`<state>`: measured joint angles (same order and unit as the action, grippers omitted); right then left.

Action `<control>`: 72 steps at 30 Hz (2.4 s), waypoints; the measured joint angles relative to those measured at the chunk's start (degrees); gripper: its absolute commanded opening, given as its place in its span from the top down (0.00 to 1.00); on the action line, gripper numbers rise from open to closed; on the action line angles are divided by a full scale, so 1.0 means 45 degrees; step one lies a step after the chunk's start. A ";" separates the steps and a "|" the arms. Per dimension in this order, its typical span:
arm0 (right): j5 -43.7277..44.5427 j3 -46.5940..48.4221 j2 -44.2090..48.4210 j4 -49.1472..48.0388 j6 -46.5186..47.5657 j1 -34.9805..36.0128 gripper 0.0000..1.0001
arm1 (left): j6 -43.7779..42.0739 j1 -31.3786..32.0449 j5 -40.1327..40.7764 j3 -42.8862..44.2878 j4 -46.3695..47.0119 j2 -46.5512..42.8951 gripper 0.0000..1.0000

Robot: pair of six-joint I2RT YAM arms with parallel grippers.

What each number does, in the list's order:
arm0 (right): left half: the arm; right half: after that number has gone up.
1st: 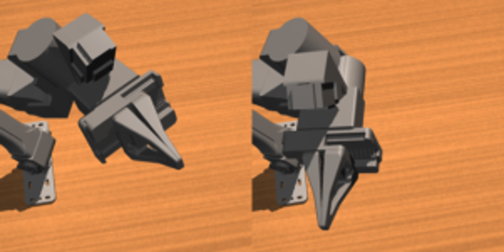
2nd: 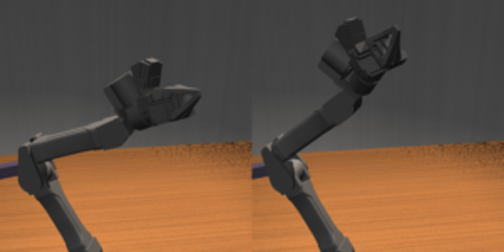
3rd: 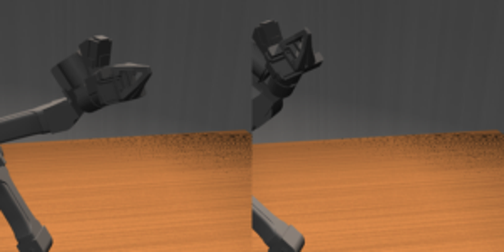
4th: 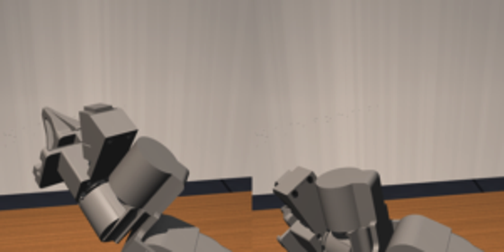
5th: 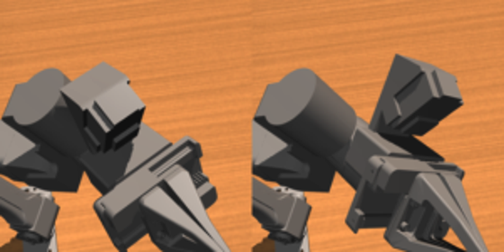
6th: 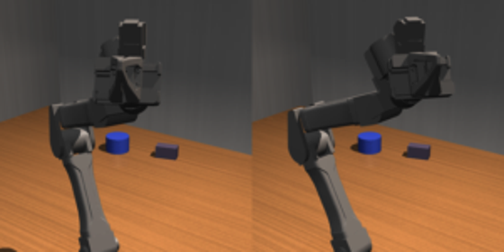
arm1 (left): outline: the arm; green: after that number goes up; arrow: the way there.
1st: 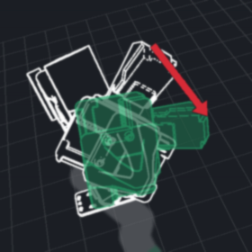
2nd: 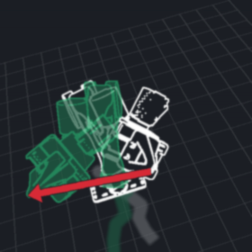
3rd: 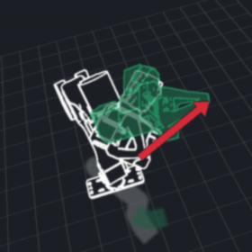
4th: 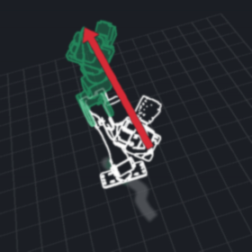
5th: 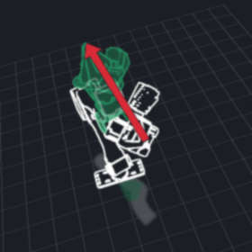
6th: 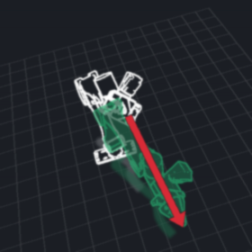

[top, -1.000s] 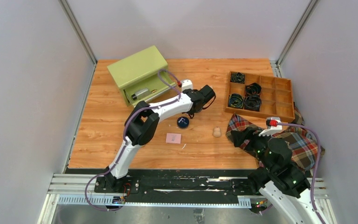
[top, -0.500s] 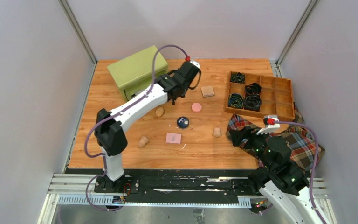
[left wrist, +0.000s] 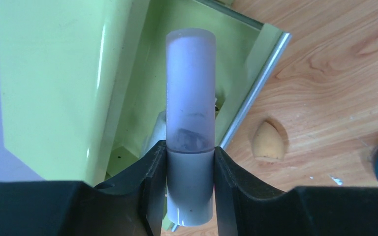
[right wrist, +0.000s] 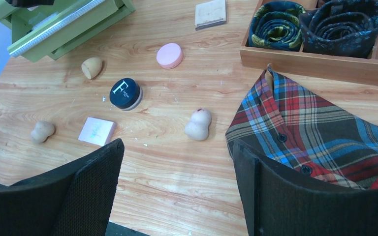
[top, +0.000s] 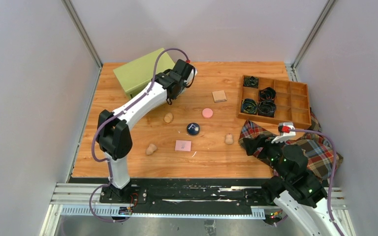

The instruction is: Organize the makeup

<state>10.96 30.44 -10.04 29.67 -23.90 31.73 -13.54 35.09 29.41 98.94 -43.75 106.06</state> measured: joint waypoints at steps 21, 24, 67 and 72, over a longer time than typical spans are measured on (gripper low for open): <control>0.0189 0.0418 -0.0083 -0.0015 0.0121 0.0000 0.18 | -0.0112 -0.1069 -0.0457 0.1661 -0.0461 0.1122 0.21; -0.0151 0.0248 -0.0491 -0.0656 -0.0049 0.0000 0.17 | 0.0282 -0.0913 -0.0806 0.1671 -0.0675 0.0058 0.21; -0.7776 1.1298 -2.4188 -1.1026 -0.3225 0.1617 0.74 | 0.7257 -0.8199 -0.4823 -0.1977 0.2885 -0.1622 0.23; -0.7864 1.2774 -2.5369 -1.0700 -0.3317 0.1617 0.75 | 0.7286 -0.8242 -0.4940 -0.2108 0.3045 -0.1676 0.22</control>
<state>-24.43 87.92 -124.20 -18.48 -38.83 39.00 19.25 -2.00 7.18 89.45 -30.04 98.52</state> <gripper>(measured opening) 0.254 0.767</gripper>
